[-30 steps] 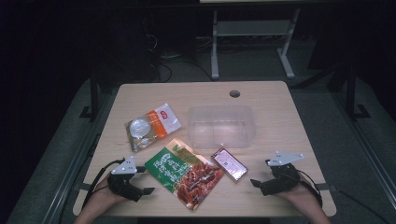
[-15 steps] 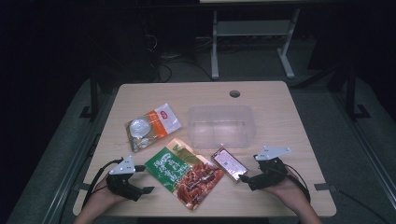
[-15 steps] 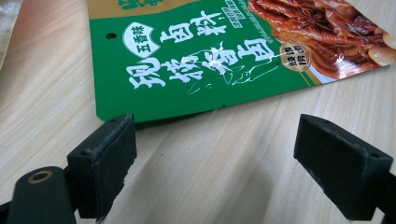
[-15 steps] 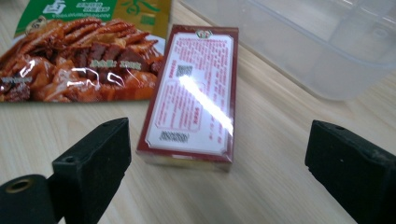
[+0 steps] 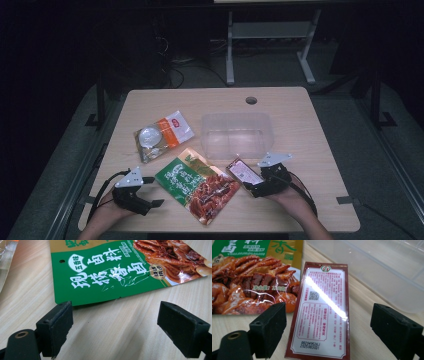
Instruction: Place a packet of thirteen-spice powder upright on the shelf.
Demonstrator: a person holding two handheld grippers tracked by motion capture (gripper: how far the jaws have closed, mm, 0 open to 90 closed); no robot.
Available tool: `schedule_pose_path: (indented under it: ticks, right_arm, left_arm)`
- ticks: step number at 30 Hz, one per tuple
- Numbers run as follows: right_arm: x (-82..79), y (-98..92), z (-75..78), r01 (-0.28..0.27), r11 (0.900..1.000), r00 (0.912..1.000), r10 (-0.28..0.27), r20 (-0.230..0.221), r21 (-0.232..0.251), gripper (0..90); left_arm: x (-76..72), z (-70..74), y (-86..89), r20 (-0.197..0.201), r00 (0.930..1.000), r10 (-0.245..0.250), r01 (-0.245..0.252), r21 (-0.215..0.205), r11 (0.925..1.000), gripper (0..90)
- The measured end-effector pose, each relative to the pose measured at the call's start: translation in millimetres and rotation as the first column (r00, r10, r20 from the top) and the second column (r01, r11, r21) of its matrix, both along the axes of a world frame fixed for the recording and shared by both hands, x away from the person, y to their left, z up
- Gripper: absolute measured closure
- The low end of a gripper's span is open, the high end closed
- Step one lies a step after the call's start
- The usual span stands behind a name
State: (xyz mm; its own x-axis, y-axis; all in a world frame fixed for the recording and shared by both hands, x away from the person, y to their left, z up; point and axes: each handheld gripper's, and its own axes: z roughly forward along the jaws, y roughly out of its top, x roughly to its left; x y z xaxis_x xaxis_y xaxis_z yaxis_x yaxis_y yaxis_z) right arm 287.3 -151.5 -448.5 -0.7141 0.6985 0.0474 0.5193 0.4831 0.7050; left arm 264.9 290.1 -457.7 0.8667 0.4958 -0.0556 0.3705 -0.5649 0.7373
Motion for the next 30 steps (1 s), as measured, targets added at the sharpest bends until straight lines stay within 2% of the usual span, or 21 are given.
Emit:
schedule_pose_path:
  ticks: [7, 14, 20, 23, 30]
  right_arm:
    - [-1.7, 3.2, -9.6, 0.002, 1.0, 0.9992, -0.003, -0.04, -0.031, 14.6]
    - [-2.9, 1.5, -14.3, -0.011, 0.998, 0.9974, 0.007, -0.072, -0.054, 21.7]
    - [-4.9, 1.9, -16.3, -0.039, 0.996, 0.9961, 0.033, -0.082, -0.077, 28.1]
    - [-5.6, 1.7, -16.5, -0.047, 0.994, 0.9968, 0.041, -0.068, -0.095, 28.8]
    - [-7.0, 1.4, -16.3, -0.046, 0.994, 0.9966, 0.039, -0.073, -0.096, 29.9]
  left_arm:
    - [0.8, 0.3, -0.2, 0.001, 1.0, -0.001, 0.001, 0.003, 1.0, 13.0]
    - [0.6, 0.2, 0.0, 0.0, 1.0, -0.001, 0.001, 0.006, 1.0, 13.1]
    - [0.1, 0.3, 0.4, 0.0, 1.0, 0.001, -0.001, 0.002, 1.0, 13.3]
    - [0.6, 0.6, 0.2, 0.001, 1.0, -0.002, 0.002, 0.004, 1.0, 13.3]
    - [0.0, 0.8, -0.7, 0.0, 1.0, -0.003, 0.003, 0.004, 1.0, 13.4]
